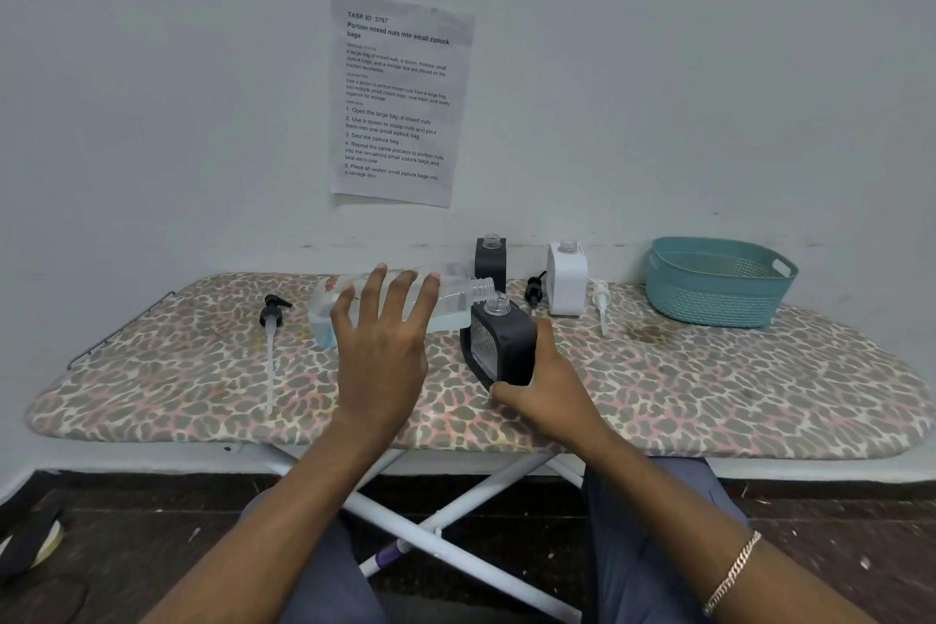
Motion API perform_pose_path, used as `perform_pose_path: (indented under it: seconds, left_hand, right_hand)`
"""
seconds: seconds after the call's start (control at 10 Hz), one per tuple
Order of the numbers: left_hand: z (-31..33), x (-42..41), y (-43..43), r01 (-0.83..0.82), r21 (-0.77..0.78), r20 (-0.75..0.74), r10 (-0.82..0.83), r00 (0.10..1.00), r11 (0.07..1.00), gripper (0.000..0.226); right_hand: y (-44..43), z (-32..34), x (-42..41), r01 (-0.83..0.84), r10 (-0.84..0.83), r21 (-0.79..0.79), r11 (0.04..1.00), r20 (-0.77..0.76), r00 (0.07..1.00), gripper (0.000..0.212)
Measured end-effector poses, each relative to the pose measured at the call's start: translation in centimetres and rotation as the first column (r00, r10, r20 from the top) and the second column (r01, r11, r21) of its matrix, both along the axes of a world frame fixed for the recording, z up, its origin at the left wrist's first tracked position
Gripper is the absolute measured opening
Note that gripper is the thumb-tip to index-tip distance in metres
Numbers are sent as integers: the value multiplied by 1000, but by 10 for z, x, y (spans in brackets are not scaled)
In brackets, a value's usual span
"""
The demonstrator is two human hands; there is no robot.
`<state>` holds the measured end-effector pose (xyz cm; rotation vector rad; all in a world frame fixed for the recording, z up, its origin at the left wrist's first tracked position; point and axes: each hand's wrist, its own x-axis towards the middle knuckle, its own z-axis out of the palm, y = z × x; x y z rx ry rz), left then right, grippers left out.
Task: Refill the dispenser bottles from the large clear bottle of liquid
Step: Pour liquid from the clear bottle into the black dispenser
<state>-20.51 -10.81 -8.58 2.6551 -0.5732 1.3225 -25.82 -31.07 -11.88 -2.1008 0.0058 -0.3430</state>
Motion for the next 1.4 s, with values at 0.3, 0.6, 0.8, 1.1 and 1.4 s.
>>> perform_pose_path:
  seconds: [0.3, 0.6, 0.8, 1.1, 1.4]
  left_hand:
    - [0, 0, 0, 0, -6, 4, 0, 1000, 1000, 73]
    - [0, -1, -1, -1, -4, -3, 1, 1000, 1000, 76]
    - [0, -1, 0, 6, -13, -3, -6, 1000, 1000, 76]
    - [-1, 0, 0, 2, -9, -1, -2, 1000, 1000, 75]
    - [-1, 1, 0, 8, -17, 12, -7, 1000, 1000, 75]
  right_hand:
    - [-1, -2, 1, -5, 5, 2, 1000, 4, 1000, 78]
    - [-1, -1, 1, -2, 2, 0, 1000, 1, 1000, 78]
    - [-1, -2, 1, -3, 3, -4, 1000, 6, 1000, 79]
    - [-2, -3, 2, 6, -6, -3, 1000, -20, 1000, 81]
    - [-1, -3, 2, 0, 0, 15, 1000, -8, 1000, 79]
